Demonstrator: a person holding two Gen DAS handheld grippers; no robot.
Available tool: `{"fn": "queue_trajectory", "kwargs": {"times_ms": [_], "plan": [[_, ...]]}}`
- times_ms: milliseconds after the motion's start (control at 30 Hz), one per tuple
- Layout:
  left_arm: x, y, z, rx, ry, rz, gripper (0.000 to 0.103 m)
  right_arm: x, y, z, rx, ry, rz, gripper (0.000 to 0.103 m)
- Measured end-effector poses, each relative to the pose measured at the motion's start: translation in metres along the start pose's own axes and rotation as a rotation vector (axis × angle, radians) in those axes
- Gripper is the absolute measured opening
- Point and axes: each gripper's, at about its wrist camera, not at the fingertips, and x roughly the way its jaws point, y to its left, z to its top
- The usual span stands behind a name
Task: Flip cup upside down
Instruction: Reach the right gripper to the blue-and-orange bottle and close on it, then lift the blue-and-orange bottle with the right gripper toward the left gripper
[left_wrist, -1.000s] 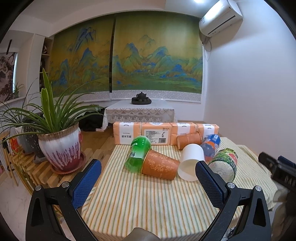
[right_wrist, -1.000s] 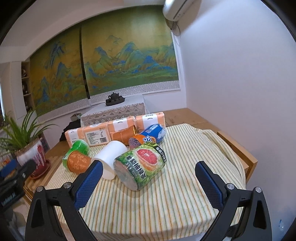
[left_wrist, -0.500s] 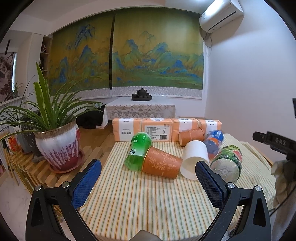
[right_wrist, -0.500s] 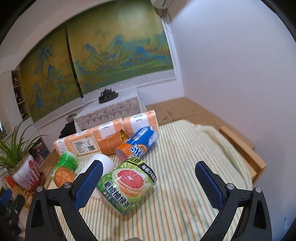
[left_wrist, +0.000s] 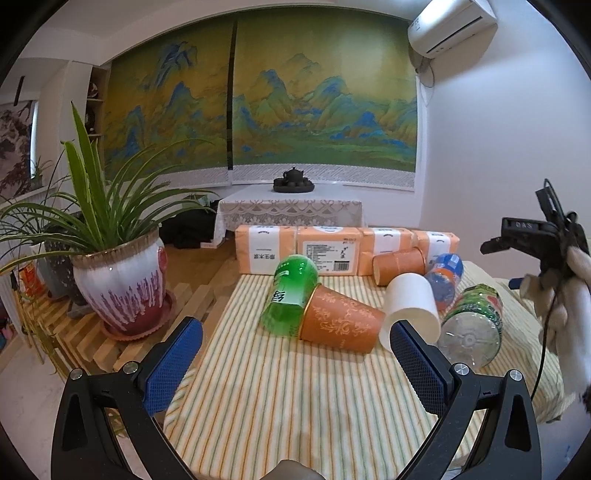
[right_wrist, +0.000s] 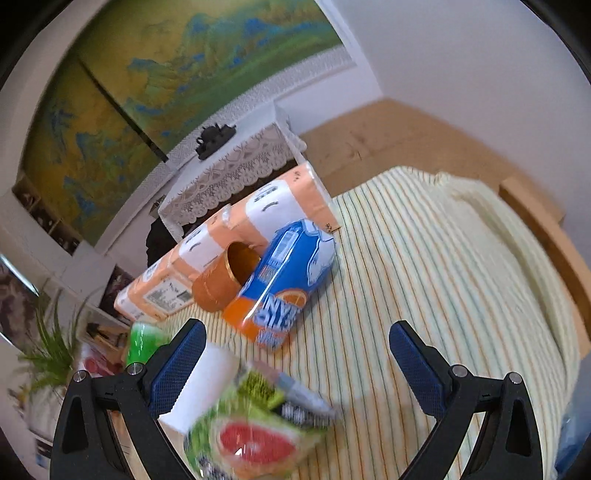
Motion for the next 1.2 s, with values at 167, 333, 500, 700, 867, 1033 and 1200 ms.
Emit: {"fn": "queue_trajectory", "kwargs": {"times_ms": [167, 333, 500, 700, 867, 1033, 1200], "plan": [[0.007, 0.004, 0.0, -0.005, 0.008, 0.015, 0.103, 0.031, -0.007, 0.023, 0.08, 0.096, 0.014, 0.09], [0.014, 0.01, -0.002, -0.004, 0.016, 0.034, 0.103, 0.057, -0.009, 0.035, 0.144, 0.157, 0.026, 0.088], [0.019, 0.018, -0.002, -0.014, 0.022, 0.049, 0.103, 0.084, -0.008, 0.045, 0.172, 0.222, 0.018, 0.082], [0.026, 0.025, -0.003, -0.017, 0.031, 0.064, 0.103, 0.099, -0.006, 0.051, 0.197, 0.251, 0.022, 0.079], [0.029, 0.028, -0.003, -0.022, 0.034, 0.066, 0.103, 0.113, -0.007, 0.055, 0.209, 0.317, 0.031, 0.072], [0.03, 0.027, -0.005, -0.016, 0.038, 0.068, 0.103, 0.116, -0.012, 0.053, 0.25, 0.332, 0.043, 0.064], [0.029, 0.029, -0.005, -0.022, 0.039, 0.073, 0.103, 0.11, -0.017, 0.052, 0.289, 0.304, 0.057, 0.062]]}}
